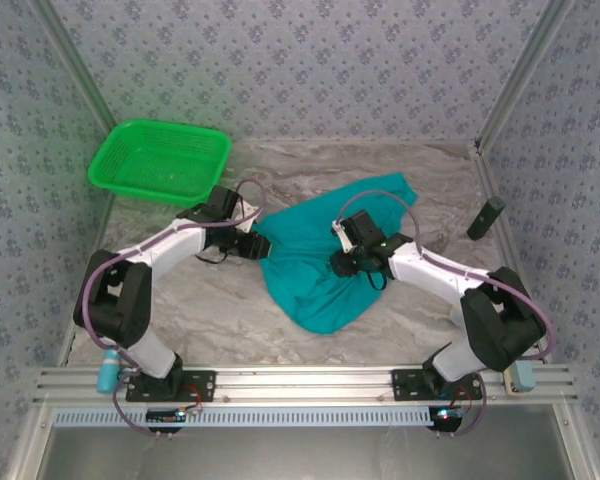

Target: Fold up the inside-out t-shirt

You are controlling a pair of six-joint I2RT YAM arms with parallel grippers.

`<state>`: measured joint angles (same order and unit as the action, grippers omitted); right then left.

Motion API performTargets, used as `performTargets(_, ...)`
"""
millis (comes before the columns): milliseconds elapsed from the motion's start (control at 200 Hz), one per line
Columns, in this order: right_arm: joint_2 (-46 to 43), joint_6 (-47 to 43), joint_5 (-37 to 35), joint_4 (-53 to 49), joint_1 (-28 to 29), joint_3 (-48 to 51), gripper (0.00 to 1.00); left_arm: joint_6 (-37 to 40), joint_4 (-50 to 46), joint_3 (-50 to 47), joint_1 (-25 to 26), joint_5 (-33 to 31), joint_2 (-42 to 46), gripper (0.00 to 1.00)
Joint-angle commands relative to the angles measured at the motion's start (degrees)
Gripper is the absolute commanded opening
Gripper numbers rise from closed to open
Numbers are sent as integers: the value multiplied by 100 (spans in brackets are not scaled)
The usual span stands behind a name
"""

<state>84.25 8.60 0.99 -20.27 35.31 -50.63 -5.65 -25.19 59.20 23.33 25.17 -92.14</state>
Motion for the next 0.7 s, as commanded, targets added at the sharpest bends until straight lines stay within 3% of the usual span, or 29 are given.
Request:
performTargets(0, -195, 761, 443, -671, 267, 27, 46, 205, -487, 316, 213, -123, 385, 40)
performTargets(105, -97, 1194, 477, -484, 432, 255, 48, 737, -642, 555, 604, -111, 565, 47)
performTargets(235, 139, 1425, 241, -184, 308, 357, 48, 1454, -146, 727, 1390, -187, 323, 54)
performTargets(420, 511, 1299, 443, 360, 59, 359, 44, 1769, -36, 1394, 1448, 72, -674, 54)
performTargets(515, 666, 1233, 606, 611, 48, 361, 38, 1937, 55, 1639, 1463, 261, -1148, 55)
performTargets(695, 533, 903, 515, 770, 25, 473, 8, 2171, -148, 2279, 1536, 196, -1979, 57)
